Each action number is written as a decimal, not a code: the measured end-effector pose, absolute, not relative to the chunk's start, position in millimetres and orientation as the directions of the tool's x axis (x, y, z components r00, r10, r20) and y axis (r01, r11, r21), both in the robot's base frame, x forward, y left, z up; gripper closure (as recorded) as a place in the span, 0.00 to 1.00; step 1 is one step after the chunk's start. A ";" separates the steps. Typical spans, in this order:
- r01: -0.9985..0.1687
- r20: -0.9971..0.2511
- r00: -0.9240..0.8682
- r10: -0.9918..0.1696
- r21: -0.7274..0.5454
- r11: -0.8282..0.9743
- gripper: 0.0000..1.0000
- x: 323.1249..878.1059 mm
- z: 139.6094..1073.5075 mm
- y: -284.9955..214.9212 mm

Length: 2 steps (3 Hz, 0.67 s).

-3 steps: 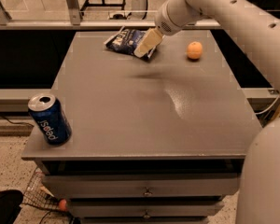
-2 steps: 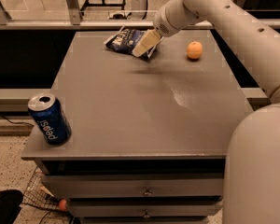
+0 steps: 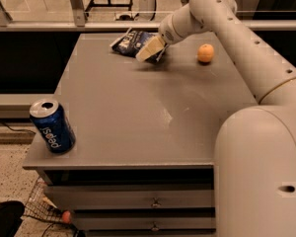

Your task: Move blue chip bag near pepsi can

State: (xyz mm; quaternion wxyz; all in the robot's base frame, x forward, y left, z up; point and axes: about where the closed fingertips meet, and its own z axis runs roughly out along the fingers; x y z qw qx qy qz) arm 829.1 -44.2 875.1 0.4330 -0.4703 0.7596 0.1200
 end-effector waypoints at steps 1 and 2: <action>-0.832 -0.782 -0.213 -0.585 -0.169 0.528 0.00 835.9 857.8 -40.0; -0.840 -0.789 -0.236 -0.568 -0.128 0.527 0.16 838.7 844.4 -34.4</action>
Offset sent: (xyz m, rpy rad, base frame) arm 0.0155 0.0096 -0.0396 0.0901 0.1132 0.0148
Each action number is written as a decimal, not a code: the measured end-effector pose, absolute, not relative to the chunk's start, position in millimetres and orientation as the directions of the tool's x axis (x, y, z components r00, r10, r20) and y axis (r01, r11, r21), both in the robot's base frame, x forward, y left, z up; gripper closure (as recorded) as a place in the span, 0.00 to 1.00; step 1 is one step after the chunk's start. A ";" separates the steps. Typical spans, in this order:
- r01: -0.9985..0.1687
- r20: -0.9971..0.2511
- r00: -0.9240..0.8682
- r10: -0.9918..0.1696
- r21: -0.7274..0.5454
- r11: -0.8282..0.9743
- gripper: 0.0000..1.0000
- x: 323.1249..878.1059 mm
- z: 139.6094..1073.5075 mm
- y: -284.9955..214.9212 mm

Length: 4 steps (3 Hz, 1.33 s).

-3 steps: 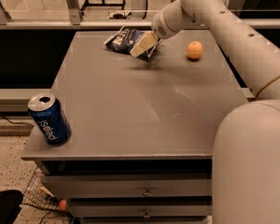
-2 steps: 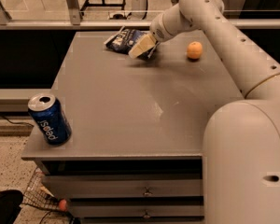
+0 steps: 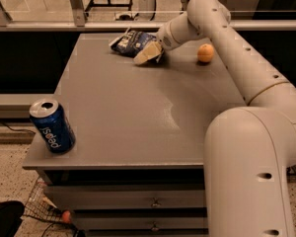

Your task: Move blue chip bag near pepsi can

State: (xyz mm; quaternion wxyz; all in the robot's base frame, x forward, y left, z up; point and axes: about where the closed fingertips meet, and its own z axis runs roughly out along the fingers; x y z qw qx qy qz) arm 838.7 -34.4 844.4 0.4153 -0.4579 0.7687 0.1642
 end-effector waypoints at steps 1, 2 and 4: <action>-0.843 -0.788 -0.237 -0.568 -0.124 0.523 0.40 839.0 841.0 -31.3; -0.846 -0.787 -0.238 -0.569 -0.120 0.520 0.62 839.2 838.0 -28.3; -0.846 -0.787 -0.239 -0.569 -0.119 0.519 1.00 839.2 840.5 -27.3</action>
Offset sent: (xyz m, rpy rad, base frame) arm 0.0003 0.0028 -0.0031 0.0006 0.0046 0.0037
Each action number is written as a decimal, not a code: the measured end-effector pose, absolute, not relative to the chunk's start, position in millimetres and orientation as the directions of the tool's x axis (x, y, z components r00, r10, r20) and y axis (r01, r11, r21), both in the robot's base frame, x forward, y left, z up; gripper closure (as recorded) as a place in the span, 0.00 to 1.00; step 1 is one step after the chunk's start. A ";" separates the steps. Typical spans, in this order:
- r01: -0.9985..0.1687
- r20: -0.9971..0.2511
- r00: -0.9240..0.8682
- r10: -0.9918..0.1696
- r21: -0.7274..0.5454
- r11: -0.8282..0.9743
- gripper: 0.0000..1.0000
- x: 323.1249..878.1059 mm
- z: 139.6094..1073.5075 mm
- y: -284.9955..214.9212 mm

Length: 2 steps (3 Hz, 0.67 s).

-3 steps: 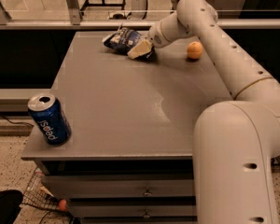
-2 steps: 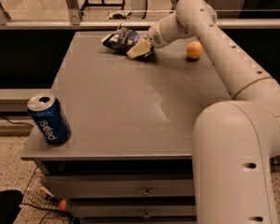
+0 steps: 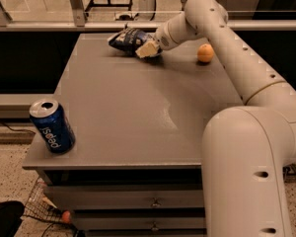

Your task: Move blue chip bag near pepsi can

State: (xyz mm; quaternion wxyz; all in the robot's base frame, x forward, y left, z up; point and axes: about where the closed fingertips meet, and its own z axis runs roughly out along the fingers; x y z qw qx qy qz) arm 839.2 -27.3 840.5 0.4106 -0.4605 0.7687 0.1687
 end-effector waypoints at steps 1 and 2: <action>-0.846 -0.787 -0.239 -0.569 -0.119 0.519 1.00 839.2 841.4 -27.4; -0.859 -0.795 -0.228 -0.562 -0.107 0.501 1.00 831.0 847.5 -29.1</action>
Offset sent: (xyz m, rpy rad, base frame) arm -0.0193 -0.0124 0.0229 0.0395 -0.0008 0.0467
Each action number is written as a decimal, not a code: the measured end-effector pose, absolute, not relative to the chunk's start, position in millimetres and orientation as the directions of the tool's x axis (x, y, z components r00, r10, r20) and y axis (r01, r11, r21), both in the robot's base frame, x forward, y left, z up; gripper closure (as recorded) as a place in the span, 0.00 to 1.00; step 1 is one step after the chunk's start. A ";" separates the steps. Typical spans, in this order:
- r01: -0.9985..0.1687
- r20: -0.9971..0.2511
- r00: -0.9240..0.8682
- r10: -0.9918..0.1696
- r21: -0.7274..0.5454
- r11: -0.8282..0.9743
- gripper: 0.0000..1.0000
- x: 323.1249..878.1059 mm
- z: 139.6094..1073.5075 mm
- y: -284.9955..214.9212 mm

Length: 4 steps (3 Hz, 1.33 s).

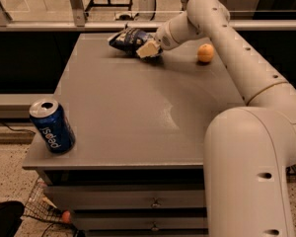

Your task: Move blue chip bag near pepsi can

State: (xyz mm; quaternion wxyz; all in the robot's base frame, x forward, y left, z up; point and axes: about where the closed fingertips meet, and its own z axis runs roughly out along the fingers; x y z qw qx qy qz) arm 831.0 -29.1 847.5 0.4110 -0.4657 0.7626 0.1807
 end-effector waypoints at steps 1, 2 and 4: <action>-0.866 -0.790 -0.204 -0.579 -0.130 0.482 1.00 808.7 872.6 -41.8; -0.866 -0.784 -0.163 -0.599 -0.177 0.468 1.00 776.8 909.8 -56.1; -0.877 -0.766 -0.072 -0.638 -0.256 0.406 1.00 687.6 964.6 -62.8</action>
Offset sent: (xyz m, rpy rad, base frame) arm -0.1100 -0.0508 0.1189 -0.0729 -0.1259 0.0392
